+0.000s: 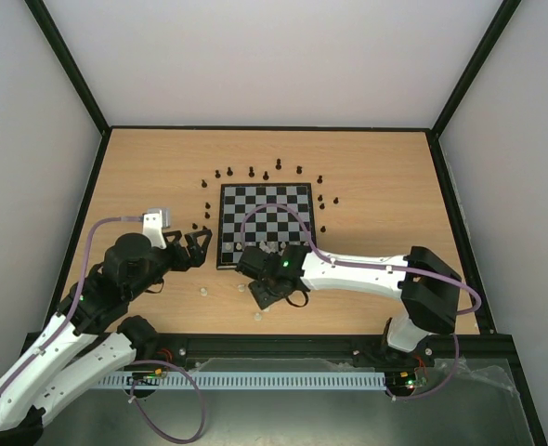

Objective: Set up the chess pieces on the board
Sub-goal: Pick up the chess piece at the center of the board.

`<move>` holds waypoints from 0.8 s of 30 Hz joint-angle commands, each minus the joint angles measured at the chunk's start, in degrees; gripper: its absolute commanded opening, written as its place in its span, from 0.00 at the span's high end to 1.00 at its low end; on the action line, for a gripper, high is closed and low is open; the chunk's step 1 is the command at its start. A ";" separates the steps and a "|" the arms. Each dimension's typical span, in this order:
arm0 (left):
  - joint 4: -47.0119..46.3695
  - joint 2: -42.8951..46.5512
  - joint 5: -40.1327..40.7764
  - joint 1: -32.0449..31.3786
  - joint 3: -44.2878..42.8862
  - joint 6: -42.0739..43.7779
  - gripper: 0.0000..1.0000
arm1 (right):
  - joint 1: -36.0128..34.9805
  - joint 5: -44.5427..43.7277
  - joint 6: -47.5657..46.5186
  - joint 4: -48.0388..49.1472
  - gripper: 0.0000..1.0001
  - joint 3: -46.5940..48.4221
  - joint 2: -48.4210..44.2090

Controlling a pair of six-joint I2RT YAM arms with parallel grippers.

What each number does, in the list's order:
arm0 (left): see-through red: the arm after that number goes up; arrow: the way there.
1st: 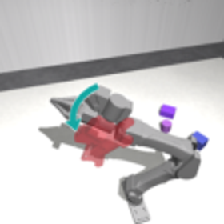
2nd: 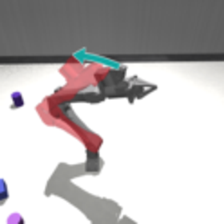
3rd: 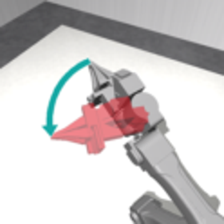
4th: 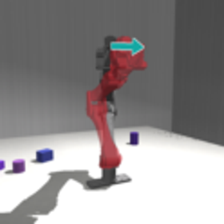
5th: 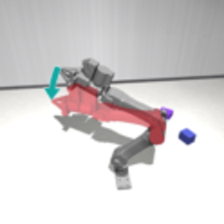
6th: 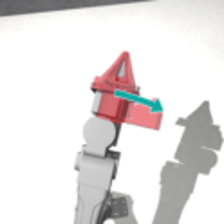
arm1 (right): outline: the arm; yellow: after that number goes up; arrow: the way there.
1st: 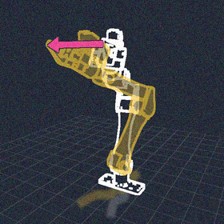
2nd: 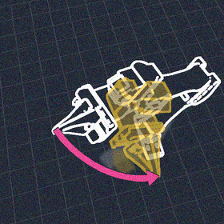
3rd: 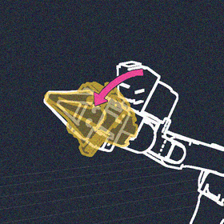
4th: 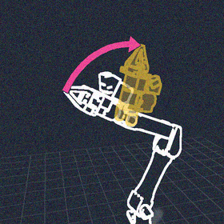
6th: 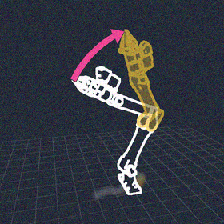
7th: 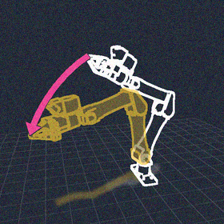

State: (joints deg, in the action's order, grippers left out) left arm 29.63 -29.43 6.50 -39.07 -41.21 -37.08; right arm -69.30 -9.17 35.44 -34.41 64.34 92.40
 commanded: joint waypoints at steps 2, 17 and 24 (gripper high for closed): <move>0.17 -0.19 0.35 0.31 -1.11 0.19 0.01 | -0.75 -1.08 0.61 -2.43 0.40 2.25 0.73; -0.03 -0.49 0.00 0.31 -1.08 -0.21 0.01 | 3.57 -12.84 1.99 -11.18 0.22 8.34 -9.93; -0.18 -1.18 -0.31 0.30 -1.37 -0.10 0.01 | 9.70 -10.76 1.19 -10.82 0.22 3.75 -17.28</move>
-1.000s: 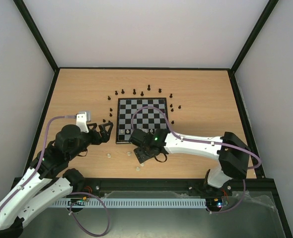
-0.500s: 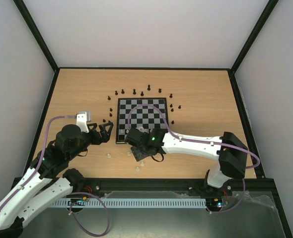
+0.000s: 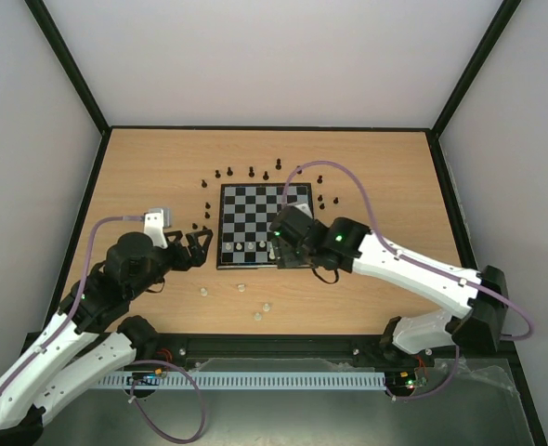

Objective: Set up the chess pieces on the board
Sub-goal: Pick up the chess piece at the center of the board.

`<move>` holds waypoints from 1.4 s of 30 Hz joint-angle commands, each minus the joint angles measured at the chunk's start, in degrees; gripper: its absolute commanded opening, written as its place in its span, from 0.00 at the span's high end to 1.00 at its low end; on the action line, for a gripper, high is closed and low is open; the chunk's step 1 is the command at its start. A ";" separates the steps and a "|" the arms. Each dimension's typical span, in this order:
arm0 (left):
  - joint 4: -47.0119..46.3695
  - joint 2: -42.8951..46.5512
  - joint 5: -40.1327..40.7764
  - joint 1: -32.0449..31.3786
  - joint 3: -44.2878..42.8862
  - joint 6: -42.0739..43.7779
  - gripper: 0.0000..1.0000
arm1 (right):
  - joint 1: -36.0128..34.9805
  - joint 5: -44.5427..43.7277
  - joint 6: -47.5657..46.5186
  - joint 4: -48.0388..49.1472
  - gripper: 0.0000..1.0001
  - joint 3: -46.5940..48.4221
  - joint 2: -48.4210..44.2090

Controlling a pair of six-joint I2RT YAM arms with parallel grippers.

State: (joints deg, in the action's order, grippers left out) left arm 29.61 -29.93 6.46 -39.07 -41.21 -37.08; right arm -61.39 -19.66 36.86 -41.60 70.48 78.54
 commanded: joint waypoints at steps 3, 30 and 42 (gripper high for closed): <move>-0.59 -1.28 -0.46 0.30 -1.28 -0.11 0.01 | 1.81 0.63 -0.29 -3.70 0.22 -3.63 -4.09; -0.35 -2.88 -0.06 0.31 -2.02 0.12 0.01 | -6.30 10.23 0.65 4.43 0.39 -11.36 3.74; -0.16 -2.50 0.22 0.31 -1.65 0.38 0.01 | -8.95 12.81 0.07 8.10 0.52 -8.53 13.43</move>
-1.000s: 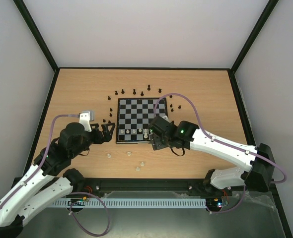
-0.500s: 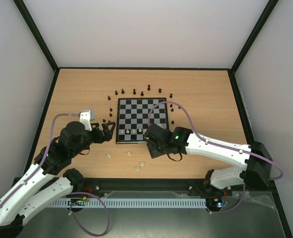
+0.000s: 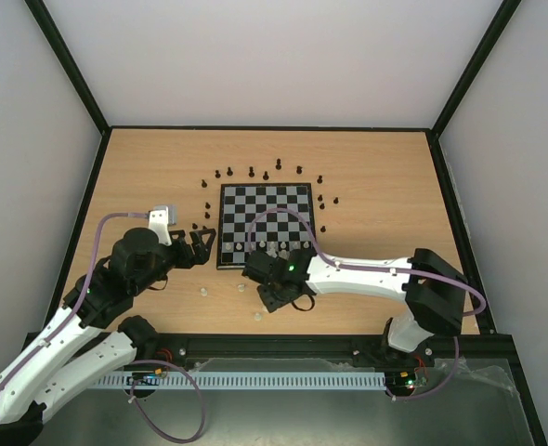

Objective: Set up the chess pieces on the board
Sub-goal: Pick up the chess piece at the center of the board.

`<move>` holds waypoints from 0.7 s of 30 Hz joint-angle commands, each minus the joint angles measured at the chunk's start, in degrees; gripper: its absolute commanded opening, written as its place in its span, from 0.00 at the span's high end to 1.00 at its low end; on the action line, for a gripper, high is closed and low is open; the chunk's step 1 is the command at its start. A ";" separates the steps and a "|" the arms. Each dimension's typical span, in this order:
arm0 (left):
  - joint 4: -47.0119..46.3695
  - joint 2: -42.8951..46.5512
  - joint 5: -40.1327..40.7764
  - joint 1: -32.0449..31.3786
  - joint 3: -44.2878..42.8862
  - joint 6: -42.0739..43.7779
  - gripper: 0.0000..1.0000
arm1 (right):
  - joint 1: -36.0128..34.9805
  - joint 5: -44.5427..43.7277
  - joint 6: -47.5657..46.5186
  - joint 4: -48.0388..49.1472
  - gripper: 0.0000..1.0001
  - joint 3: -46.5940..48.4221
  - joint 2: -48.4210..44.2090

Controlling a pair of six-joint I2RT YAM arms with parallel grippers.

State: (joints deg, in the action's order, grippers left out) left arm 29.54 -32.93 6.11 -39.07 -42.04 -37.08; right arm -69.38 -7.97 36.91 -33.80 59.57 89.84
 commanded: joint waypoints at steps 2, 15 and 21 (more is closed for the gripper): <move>-0.01 0.50 0.66 0.31 -0.77 0.43 0.01 | -1.29 1.26 -0.14 0.39 0.53 3.13 3.12; 0.09 1.29 0.83 0.29 -0.39 0.40 0.01 | -2.50 1.56 -0.04 0.15 0.66 4.55 7.28; 0.08 1.29 0.77 0.31 -0.33 0.36 0.01 | -2.68 1.44 -0.06 -0.01 0.71 4.67 8.21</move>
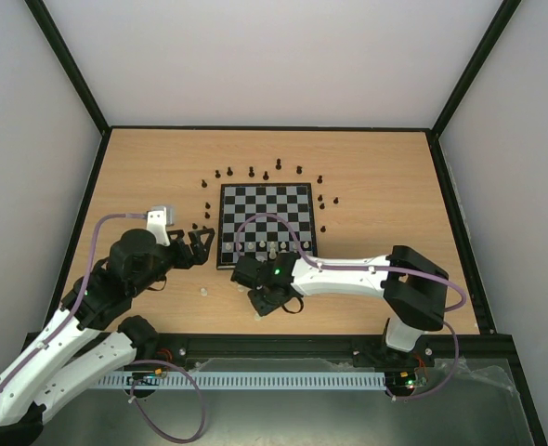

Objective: Set up the chess pieces on the board
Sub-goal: Pick up the chess piece at the center of the board, then place the chess piece on the chessboard.

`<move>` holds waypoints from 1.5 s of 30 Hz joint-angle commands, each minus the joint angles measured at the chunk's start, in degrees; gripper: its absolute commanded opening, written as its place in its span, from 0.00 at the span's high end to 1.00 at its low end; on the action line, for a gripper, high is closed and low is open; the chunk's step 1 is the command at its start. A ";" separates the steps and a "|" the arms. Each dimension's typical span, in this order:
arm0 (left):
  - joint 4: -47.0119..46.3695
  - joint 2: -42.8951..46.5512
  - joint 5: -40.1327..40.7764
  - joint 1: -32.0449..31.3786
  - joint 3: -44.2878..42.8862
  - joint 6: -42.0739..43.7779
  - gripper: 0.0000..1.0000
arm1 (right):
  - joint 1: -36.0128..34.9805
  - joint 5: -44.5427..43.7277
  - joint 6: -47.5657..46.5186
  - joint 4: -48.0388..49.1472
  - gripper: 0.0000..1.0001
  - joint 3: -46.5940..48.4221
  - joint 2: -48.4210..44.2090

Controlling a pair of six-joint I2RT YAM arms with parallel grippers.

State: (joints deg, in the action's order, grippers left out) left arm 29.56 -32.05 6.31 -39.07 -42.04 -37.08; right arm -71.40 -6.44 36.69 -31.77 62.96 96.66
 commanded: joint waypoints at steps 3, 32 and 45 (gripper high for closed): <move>0.04 0.41 0.55 0.31 -0.35 0.49 0.01 | -0.76 0.02 0.21 -2.11 0.75 1.40 2.11; 1.64 2.79 1.93 0.31 -3.69 0.66 0.01 | 1.85 -7.07 -4.88 -11.63 0.93 13.72 5.42; 3.47 4.89 3.76 0.35 -5.70 1.59 0.01 | 10.54 -5.03 -12.50 -13.23 0.93 25.93 15.04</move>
State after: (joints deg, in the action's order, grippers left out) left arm 31.90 -27.55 8.91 -39.07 -46.15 -36.42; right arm -62.04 -12.03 27.51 -40.93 85.25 108.16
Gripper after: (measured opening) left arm 0.991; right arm 0.070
